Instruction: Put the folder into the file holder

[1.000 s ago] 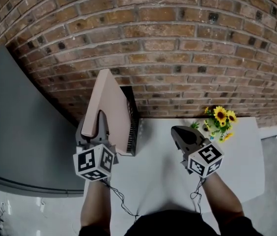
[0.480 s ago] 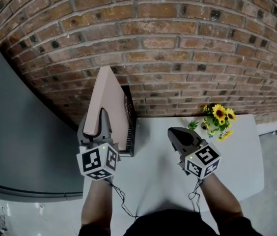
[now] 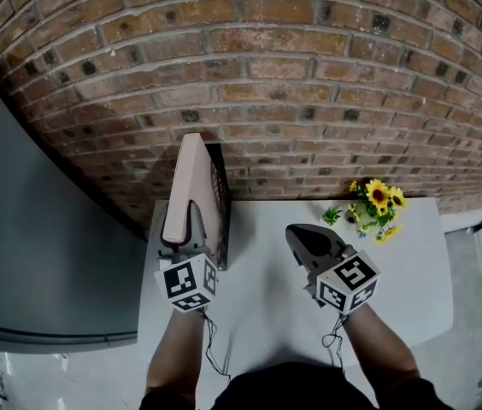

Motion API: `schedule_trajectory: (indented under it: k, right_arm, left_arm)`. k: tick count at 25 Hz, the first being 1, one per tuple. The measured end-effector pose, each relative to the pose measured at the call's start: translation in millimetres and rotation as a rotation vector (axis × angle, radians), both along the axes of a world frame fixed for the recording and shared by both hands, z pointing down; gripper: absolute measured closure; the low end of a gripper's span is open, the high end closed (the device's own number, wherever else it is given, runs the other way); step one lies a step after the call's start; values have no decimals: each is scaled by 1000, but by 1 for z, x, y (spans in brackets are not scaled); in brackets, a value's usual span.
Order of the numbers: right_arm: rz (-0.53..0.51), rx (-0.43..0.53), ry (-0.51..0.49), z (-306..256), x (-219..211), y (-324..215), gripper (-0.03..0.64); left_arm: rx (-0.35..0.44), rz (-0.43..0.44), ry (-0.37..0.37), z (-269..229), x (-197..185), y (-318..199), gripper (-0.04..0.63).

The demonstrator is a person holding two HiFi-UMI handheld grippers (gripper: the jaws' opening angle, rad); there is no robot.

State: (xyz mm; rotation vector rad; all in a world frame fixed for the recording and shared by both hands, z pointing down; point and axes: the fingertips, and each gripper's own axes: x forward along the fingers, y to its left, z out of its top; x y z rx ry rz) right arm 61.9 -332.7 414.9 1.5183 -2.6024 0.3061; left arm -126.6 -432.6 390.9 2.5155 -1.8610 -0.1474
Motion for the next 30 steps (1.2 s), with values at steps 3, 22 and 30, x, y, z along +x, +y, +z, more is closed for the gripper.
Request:
schedule_trajectory:
  k: [3,22,30]
  right_arm:
    - [0,-6,-1,2,-1,0,614]
    - [-5,2,-37,1,5,7,614]
    - [-59,26,-38,-9,0,17,614]
  left_arm:
    - [-13,3,-14,14,4,-1,425]
    - [-30,32,-91,34,17,2,383]
    - [-26,28,-96,18,8,42,354]
